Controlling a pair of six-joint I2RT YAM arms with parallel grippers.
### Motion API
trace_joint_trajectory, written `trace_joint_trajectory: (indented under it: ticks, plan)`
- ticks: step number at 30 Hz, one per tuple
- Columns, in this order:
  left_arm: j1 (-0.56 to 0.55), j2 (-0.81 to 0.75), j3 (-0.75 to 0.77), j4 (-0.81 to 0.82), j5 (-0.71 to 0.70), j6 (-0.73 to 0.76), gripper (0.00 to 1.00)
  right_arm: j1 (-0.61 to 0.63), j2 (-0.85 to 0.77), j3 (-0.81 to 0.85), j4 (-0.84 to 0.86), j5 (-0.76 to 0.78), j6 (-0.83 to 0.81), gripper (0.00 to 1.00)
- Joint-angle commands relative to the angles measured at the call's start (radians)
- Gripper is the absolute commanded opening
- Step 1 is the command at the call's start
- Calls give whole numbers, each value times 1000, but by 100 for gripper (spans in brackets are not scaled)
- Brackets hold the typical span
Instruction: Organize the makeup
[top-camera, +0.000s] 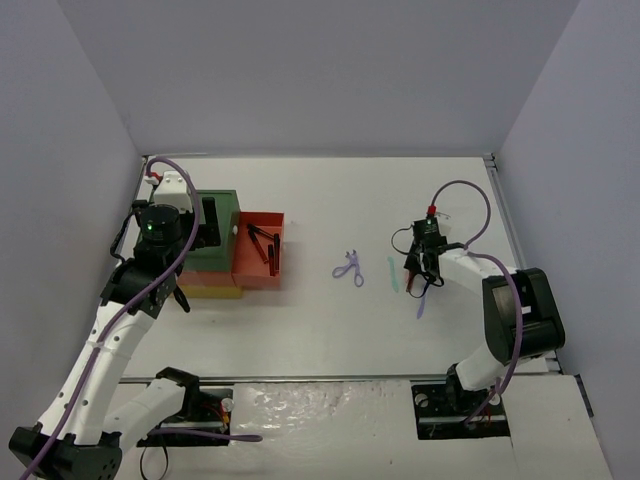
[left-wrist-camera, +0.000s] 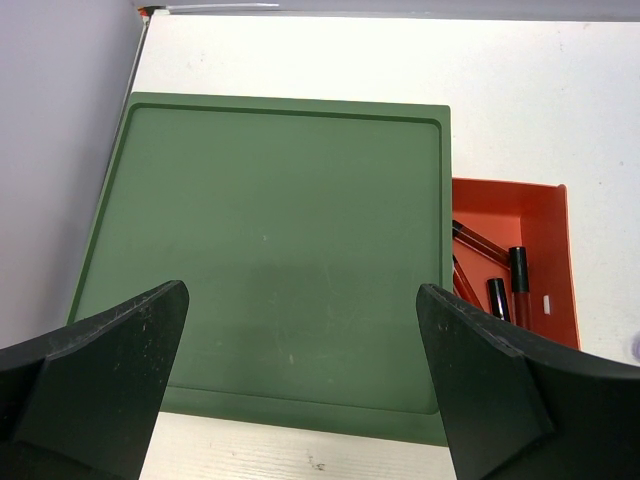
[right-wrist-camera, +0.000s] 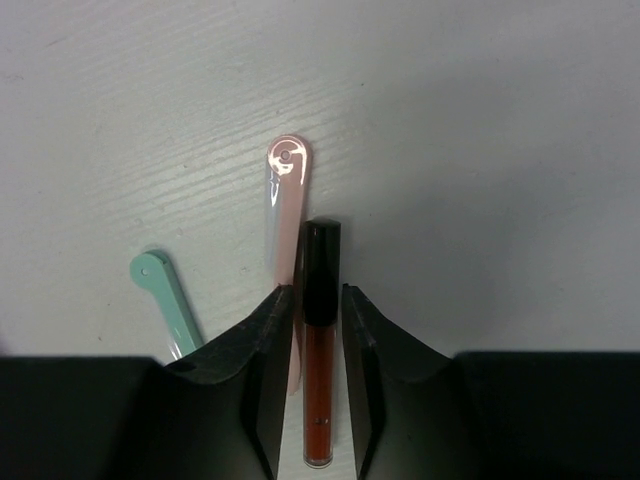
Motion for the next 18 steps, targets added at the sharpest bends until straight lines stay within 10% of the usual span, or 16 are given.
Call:
trace_joint_trajectory:
  ticks: [1,10,18]
  plan:
    - [8,2,21,59,6,-13,97,-14,6,-14,9,2,9,9]
    - [8,2,21,59,7,-14,97,22,-189,80,-45,-42,6,0]
    - [9,-1,19,60,-1,-11,97,342,-157,383,47,-103,109,0]
